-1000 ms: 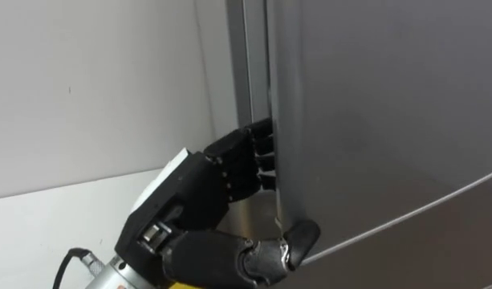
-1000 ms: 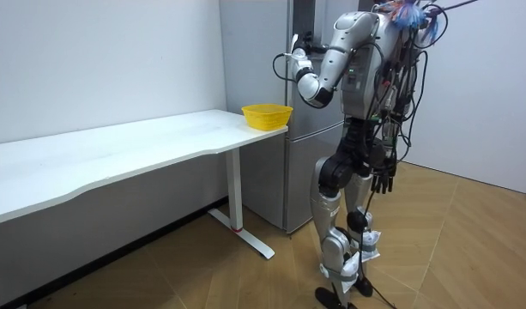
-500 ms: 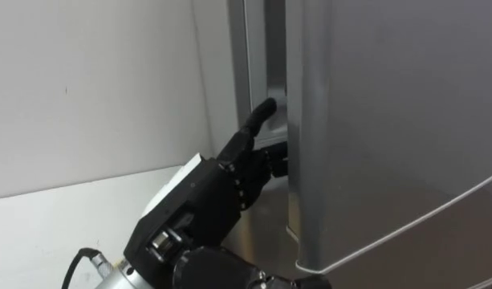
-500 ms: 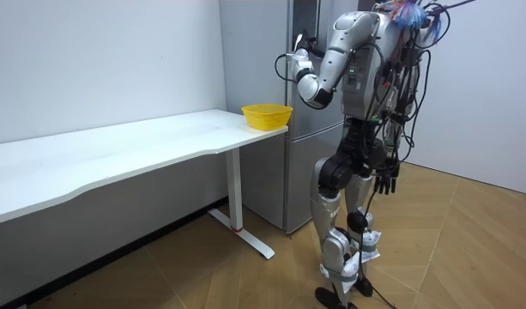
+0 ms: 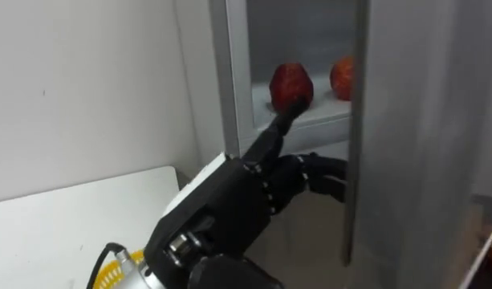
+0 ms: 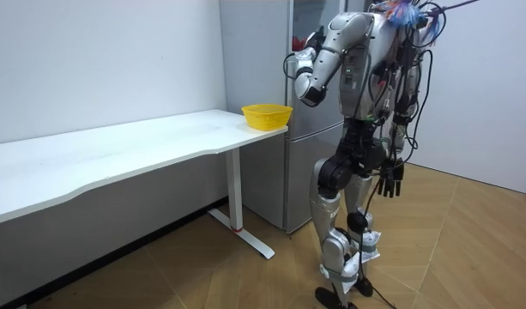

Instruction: Retrieve from the upper fridge

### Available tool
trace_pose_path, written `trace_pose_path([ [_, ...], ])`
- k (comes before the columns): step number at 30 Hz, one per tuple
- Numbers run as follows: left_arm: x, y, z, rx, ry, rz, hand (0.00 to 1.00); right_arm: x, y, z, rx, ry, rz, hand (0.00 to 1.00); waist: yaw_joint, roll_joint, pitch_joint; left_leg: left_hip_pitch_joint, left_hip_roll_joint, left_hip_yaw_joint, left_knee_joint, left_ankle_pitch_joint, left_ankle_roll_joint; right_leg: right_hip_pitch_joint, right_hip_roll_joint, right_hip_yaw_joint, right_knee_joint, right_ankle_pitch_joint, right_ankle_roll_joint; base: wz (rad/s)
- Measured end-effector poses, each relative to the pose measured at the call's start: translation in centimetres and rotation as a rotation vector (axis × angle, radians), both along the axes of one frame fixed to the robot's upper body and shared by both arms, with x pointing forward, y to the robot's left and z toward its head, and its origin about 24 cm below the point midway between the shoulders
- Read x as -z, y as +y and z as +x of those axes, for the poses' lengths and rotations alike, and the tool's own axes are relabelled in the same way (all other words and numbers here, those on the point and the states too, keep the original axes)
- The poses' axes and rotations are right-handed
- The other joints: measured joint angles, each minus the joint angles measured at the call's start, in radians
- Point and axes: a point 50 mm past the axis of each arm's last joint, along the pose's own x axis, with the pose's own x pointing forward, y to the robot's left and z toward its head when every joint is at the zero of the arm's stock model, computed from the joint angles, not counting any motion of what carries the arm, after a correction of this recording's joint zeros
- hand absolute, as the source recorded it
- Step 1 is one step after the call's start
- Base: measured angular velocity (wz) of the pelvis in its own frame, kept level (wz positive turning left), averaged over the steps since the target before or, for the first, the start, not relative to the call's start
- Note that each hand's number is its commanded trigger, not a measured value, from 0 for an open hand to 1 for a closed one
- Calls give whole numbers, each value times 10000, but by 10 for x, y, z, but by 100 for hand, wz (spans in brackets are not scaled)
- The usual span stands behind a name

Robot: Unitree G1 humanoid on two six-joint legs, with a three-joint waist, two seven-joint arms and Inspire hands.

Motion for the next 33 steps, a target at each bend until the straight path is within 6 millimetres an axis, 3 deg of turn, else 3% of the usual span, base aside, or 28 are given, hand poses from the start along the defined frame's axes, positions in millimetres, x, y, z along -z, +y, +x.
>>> trace_pose_path([
  [5, -6, -20, -7, 1575, -496, 267, 0, 0, 0, 1, 572, -230, 77, 0, -244, 72, 20, 199, 33, 398, 15, 2, -3, 44, 48, 378, 9, 1, -9, -23],
  [13, -6, -34, -11, 2580, -683, 595, 0, 0, 0, -1, 1456, -475, 170, 0, -797, 24, 72, 306, 73, 631, 0, 0, -6, -3, 70, 470, -32, 5, -37, -9],
  [20, -1, -35, -9, 2730, -510, 788, 0, 0, 0, -1, 1714, -550, 178, 0, -851, 23, 81, 277, 116, 649, 0, 0, -6, -147, 170, 685, 1, 33, -69, -3],
  [33, -2, -37, -7, 2749, -509, 780, 0, 0, -2, -1, 2166, -727, 114, 0, -972, 136, 54, 153, 152, 666, 18, 0, -7, -172, 198, 695, -11, 80, -107, -2],
])
